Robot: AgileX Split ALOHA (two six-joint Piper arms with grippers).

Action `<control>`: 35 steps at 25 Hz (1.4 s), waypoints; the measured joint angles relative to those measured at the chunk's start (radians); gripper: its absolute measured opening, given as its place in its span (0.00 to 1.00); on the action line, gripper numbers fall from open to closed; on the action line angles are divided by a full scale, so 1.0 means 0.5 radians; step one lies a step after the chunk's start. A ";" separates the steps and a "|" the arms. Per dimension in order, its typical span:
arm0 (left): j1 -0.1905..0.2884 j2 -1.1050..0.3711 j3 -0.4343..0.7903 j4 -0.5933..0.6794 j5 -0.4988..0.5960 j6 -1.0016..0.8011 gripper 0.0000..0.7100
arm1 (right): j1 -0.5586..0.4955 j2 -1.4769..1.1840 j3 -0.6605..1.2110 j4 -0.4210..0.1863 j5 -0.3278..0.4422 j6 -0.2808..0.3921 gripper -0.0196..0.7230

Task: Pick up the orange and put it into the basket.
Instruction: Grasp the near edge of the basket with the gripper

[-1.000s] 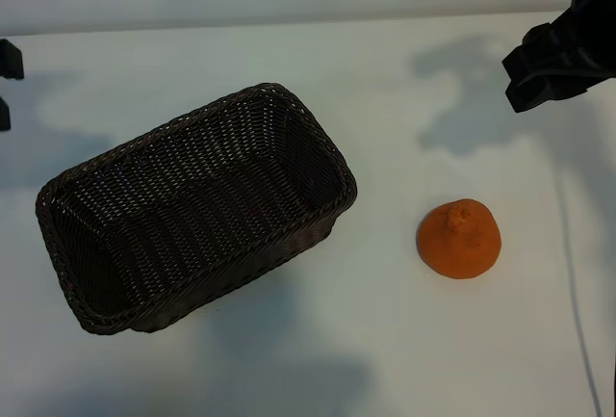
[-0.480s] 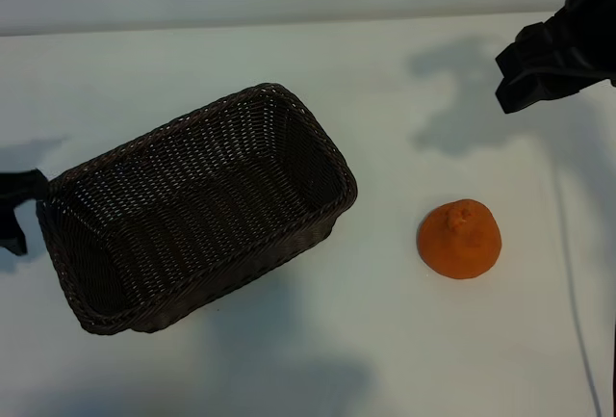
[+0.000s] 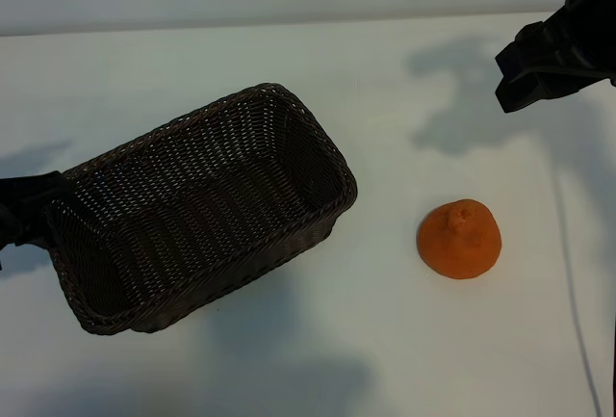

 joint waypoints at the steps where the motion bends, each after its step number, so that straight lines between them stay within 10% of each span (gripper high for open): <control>1: 0.000 0.000 0.002 -0.002 -0.012 -0.002 0.77 | 0.000 0.000 0.000 0.000 0.000 0.000 0.73; 35: 0.000 0.671 0.002 -0.393 -0.463 0.359 0.77 | 0.000 0.000 0.000 0.000 -0.031 0.000 0.73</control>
